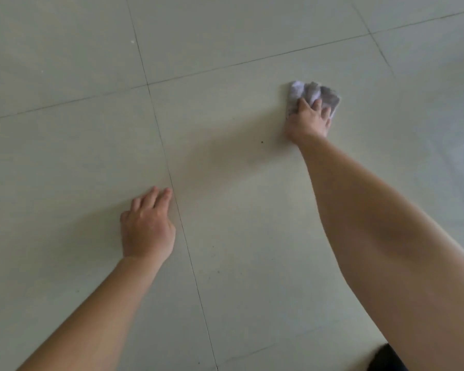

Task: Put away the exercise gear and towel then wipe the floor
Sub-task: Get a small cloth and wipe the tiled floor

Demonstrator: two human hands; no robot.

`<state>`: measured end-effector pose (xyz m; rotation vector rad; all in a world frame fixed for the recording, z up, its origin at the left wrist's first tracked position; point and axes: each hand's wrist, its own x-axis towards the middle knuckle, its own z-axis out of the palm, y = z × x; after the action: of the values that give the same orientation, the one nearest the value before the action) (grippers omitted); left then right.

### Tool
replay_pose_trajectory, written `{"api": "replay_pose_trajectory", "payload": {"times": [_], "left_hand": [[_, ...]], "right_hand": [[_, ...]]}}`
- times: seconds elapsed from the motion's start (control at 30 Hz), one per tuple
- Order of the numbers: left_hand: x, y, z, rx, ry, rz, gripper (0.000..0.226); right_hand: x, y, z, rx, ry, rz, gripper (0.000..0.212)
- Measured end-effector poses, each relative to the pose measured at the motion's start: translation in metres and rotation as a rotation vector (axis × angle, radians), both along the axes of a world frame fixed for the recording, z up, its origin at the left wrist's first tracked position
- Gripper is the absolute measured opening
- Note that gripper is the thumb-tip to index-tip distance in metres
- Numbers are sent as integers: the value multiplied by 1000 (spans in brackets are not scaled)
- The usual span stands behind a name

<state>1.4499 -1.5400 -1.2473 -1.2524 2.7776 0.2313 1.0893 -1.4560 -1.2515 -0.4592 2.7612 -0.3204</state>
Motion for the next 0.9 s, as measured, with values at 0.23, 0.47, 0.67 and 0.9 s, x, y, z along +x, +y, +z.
{"api": "replay_pose_trajectory", "payload": {"times": [0.23, 0.47, 0.67, 0.9], "left_hand": [[-3, -8, 8, 110, 135, 64, 48], [-8, -4, 19, 291, -255, 12, 64], [-43, 21, 44, 299, -436, 168, 70], [-75, 81, 56, 407, -213, -220, 66]], "right_hand": [[193, 14, -12, -221, -56, 795, 57], [292, 205, 15, -24, -145, 700, 67], [319, 246, 41, 175, -319, 549, 66], [299, 245, 50, 212, -290, 637, 59]]}}
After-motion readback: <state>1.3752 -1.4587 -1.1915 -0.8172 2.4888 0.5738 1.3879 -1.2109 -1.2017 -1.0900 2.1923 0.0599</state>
